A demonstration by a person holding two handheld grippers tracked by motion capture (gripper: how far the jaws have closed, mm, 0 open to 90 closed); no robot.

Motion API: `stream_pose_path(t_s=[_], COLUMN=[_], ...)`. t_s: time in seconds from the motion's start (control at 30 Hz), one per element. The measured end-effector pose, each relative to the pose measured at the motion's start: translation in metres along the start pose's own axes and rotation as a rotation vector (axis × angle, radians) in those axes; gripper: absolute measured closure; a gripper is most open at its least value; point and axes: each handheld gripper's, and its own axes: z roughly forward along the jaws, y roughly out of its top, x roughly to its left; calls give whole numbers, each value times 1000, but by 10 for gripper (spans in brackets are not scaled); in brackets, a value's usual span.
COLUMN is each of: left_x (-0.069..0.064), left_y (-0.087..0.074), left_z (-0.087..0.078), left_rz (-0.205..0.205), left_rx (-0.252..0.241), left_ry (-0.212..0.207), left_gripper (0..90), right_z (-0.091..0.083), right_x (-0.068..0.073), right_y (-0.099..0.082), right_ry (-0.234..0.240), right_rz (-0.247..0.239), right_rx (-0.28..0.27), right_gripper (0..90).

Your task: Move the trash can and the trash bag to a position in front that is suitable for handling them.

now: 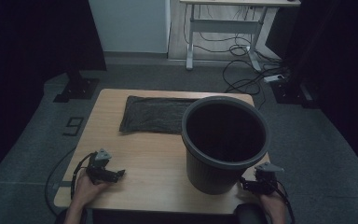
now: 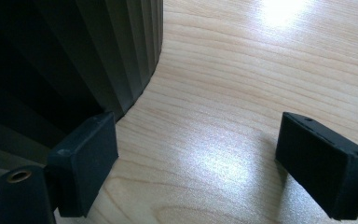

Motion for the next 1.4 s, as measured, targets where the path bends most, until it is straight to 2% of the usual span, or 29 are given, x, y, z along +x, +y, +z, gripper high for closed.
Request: stream_pose_path(t_s=[0.23, 0.37, 0.63, 0.67, 0.73, 0.87, 0.9, 0.93, 1.0, 1.1, 1.2, 1.33, 1.4], left_x=[1, 5, 5, 5, 5, 7, 7, 7, 8, 8, 6, 4, 2], left_y=[-1, 2, 3, 2, 3, 3, 3, 3, 3, 3, 5, 9, 12], left_z=[-1, 1, 2, 2, 2, 0, 0, -2, -2, -5, -10, -13, -15], left_rz=[13, -3, -14, -16, -15, -38, -38, -51, -55, -72, -78, -70, -65], left_rx=[0, 0, -2, -1, 4, 9, 9, 9, 9, 0, -25, -38, -50], left_ry=[-12, 2, 11, 12, 10, -7, -7, -18, -23, -25, -7, 4, 10], left_gripper=[0, 0, 0, 0, 0, 0, 0, 0, 0, 0, 0, 0, 0], right_z=[0, 0, -1, -2, -6, -17, -17, -24, -29, -32, -30, -27, -22], right_x=[0, 0, 1, 2, 3, 0, 0, -1, -1, 0, 0, 2, 7], right_y=[0, 0, 0, 3, 7, 16, 16, 20, 23, 26, 29, 33, 39], right_ry=[-2, -2, 0, 2, 0, 5, 5, 10, 8, -4, -9, -13, -8], right_rz=[0, 1, 2, 2, 2, 51, 51, 82, 99, 95, 94, 91, 73], right_rx=[0, 0, 11, 34, 41, 20, 20, -1, -15, -17, -8, -6, -2], right_gripper=[119, 118, 120, 121, 121, 122, 122, 122, 121, 120, 121, 123, 123])
